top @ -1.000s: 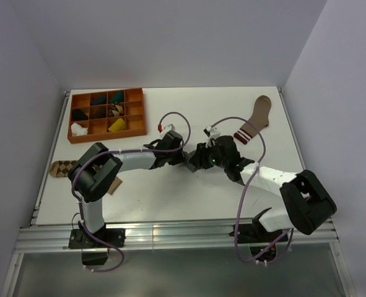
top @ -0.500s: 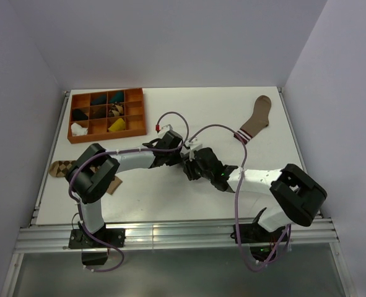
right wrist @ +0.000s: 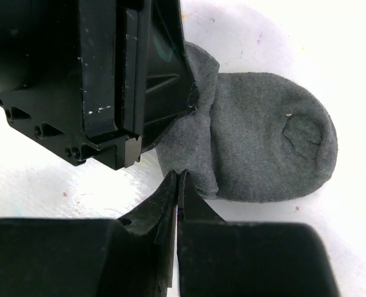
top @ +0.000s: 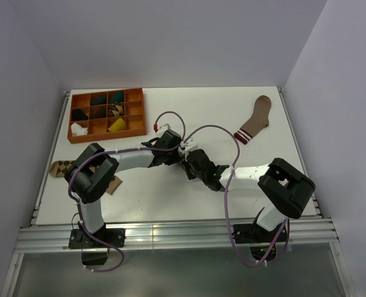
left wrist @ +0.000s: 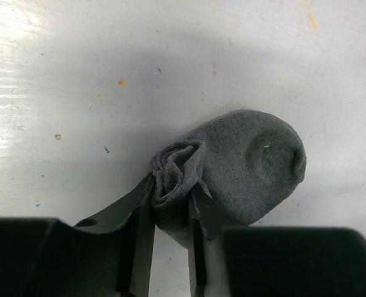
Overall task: Roll the socks
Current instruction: Roll the sock at the center of the board.
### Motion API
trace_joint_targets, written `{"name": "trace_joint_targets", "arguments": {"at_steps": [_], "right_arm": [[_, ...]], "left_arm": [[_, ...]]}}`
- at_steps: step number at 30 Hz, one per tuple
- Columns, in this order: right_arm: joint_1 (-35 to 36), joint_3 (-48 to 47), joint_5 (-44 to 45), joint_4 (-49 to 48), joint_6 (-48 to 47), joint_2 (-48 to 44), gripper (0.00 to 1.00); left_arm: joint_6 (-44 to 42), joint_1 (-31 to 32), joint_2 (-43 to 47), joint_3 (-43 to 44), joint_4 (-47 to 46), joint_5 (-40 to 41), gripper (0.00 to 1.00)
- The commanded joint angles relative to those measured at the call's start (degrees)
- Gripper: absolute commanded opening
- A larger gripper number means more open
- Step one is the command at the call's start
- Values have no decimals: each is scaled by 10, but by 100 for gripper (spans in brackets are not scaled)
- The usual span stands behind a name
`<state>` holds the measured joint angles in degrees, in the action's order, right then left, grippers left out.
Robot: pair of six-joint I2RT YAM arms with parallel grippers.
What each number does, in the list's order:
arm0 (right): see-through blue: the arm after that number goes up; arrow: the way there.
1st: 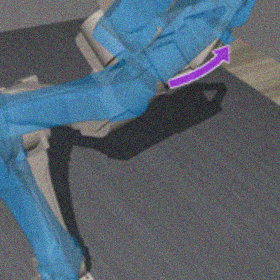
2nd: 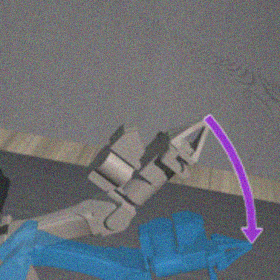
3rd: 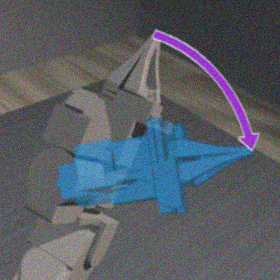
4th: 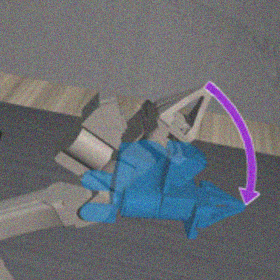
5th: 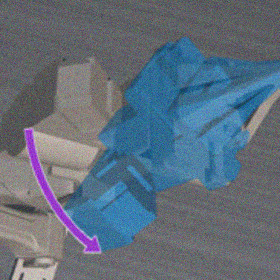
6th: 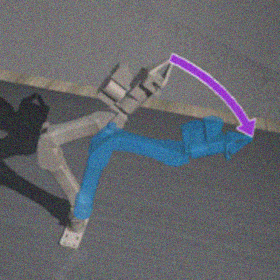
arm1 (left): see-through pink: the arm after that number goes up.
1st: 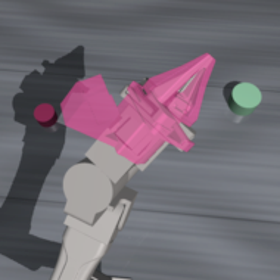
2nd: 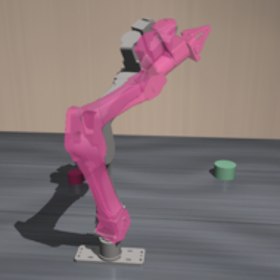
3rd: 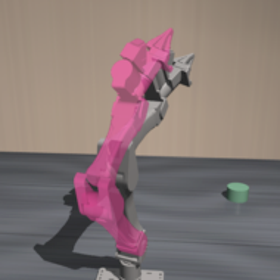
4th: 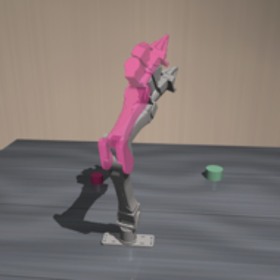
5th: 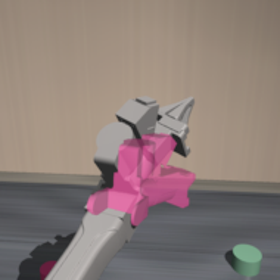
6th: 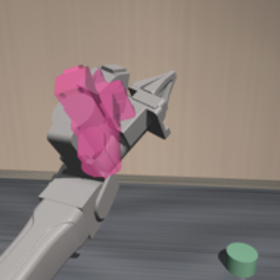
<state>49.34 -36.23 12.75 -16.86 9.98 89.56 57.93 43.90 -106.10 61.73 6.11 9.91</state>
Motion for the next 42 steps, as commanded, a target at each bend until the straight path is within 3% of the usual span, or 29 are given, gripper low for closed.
{"name": "trace_joint_targets", "arguments": {"at_steps": [1,6,9,18,21,27,42], "right_arm": [[-7,-4,-28,6,32,15,0],[-79,19,-162,-13,86,-2,0],[-138,21,-259,-26,125,1,0],[-258,39,-509,-141,269,61,0],[-288,35,-546,-161,297,88,0],[-329,41,-581,-204,346,122,0],[-373,1,-575,-122,313,166,0]], "left_arm": [[2,6,28,-12,26,15,30],[17,0,59,-31,8,25,64],[23,-1,82,-48,-14,28,79],[18,-3,136,-94,-78,34,82],[8,-3,138,-104,-108,20,82],[3,-3,114,-99,-123,3,79],[0,-3,54,-74,-145,-29,76]]}}
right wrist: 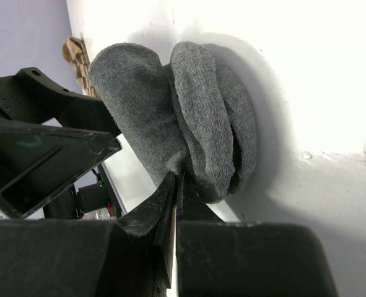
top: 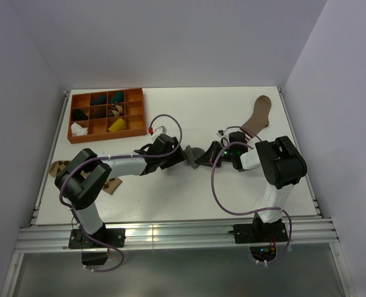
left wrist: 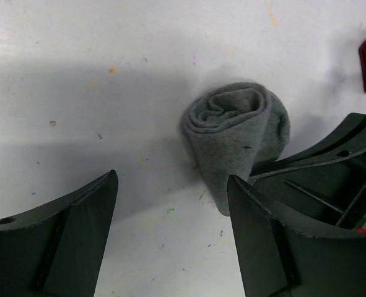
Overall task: Roll the socks
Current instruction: Roll the sock at the center of the board.
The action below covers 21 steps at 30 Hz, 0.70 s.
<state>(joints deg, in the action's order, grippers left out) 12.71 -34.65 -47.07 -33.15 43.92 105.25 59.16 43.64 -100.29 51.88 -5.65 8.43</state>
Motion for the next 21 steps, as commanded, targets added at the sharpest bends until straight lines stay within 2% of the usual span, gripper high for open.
{"name": "trace_joint_targets", "arguments": {"at_steps": [1,7,13,21], "right_arm": [[-7,-16,23,45,-30,9,0],[-7,-30,34,77,-50,6,0],[-5,-39,51,114,-76,0,0],[7,-52,81,160,-107,-4,0]], "left_arm": [[-13,-1,-2,20,-31,-15,76],[-15,0,12,-8,-94,-24,77],[-9,-1,-20,5,-92,-24,76],[-8,0,-65,34,-74,-17,69]]}}
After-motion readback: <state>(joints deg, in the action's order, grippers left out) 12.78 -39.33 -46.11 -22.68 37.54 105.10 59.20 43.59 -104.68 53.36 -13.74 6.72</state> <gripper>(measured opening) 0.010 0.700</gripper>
